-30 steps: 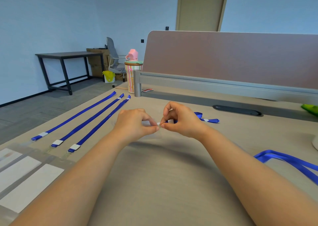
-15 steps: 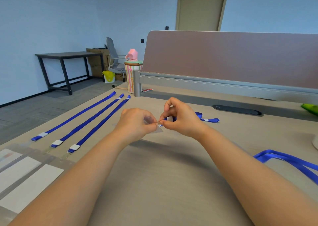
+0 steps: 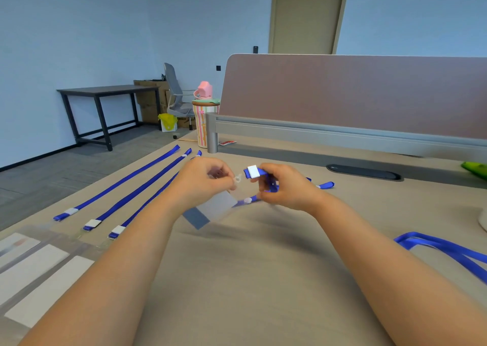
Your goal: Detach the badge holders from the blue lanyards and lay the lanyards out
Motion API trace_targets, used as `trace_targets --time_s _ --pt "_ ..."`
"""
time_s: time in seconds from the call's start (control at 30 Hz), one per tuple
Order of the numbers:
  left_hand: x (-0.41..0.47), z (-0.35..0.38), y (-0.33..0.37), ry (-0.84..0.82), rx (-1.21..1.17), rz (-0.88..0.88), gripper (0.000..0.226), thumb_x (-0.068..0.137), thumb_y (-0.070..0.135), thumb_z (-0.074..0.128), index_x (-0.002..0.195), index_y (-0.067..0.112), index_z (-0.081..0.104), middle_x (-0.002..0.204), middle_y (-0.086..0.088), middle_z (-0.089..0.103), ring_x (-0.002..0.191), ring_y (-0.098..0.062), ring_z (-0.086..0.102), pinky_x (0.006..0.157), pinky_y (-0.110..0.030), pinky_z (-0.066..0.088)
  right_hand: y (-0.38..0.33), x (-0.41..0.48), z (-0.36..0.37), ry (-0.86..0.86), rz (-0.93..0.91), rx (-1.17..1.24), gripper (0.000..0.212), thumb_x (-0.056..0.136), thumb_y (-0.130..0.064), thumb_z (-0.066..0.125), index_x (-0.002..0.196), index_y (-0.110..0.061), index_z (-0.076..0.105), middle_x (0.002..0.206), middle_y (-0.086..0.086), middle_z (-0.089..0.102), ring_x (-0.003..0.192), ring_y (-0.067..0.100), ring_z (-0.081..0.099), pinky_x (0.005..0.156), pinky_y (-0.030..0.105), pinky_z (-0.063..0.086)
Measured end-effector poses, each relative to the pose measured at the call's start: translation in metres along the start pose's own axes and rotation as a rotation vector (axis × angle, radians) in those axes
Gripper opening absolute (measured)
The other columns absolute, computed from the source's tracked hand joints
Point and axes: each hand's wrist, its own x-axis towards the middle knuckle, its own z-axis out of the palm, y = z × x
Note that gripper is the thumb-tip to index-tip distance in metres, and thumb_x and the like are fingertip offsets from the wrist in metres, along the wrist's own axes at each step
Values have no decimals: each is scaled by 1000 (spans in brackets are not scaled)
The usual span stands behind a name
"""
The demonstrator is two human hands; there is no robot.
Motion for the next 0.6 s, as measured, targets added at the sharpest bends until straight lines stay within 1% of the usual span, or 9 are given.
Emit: trace_targets --time_s 0.07,0.17,0.23,0.3,0.37,0.43,0.53,0.57,0.6 --pt "0 -6 3 -45 -95 -41 17 84 16 62 70 24 66 80 9 67 85 -4 57 69 -16 38 3 6 -3 108 42 -94 10 84 -11 60 92 -8 64 87 -3 61 85 18 55 77 29 44" --pt "1 -14 6 -140 -168 -122 18 85 23 60 70 23 69 82 7 70 99 -11 55 93 -32 34 5 15 -22 206 161 -307 16 85 -16 58 99 -14 67 107 3 60 101 21 54 80 31 42" --pt "2 -18 9 -195 -192 -148 20 85 24 60 68 24 71 78 8 72 99 -13 58 105 -39 31 4 18 -43 207 249 -384 23 86 -14 56 105 -13 67 109 8 62 100 27 56 80 33 44" --pt "3 -20 14 -218 -201 -152 24 84 23 60 65 24 73 77 7 73 100 -17 59 109 -44 31 -2 19 -64 215 280 -366 25 87 -10 52 106 -10 68 105 12 67 90 26 57 75 31 44" --pt "3 -22 19 -220 -229 -150 28 85 21 60 61 24 73 74 6 73 100 -20 59 109 -43 33 -13 20 -80 318 248 -276 23 87 -9 52 103 -11 69 100 10 69 83 19 53 74 29 43" --pt "0 -25 25 -210 -284 -129 31 85 19 60 57 23 73 70 6 72 95 -19 58 105 -39 35 -25 21 -91 386 200 -196 20 87 -10 53 99 -14 68 98 6 68 83 18 54 75 28 45" --pt "-9 -32 31 -173 -363 -111 31 85 22 58 56 19 69 62 7 68 79 -16 56 86 -32 41 -41 23 -95 320 152 -192 19 85 -8 52 96 -16 64 100 1 67 91 20 59 80 35 51" --pt "-14 -36 32 -159 -382 -115 27 83 24 60 58 17 69 61 6 67 76 -15 55 79 -31 42 -46 24 -93 341 126 -188 19 84 -6 52 96 -16 63 100 1 67 91 20 59 81 36 52" --pt "-19 -41 32 -154 -391 -117 23 77 28 63 58 18 69 62 5 67 75 -16 55 77 -30 41 -51 25 -92 384 96 -168 20 84 -5 52 96 -16 63 100 2 67 89 20 59 80 36 51"
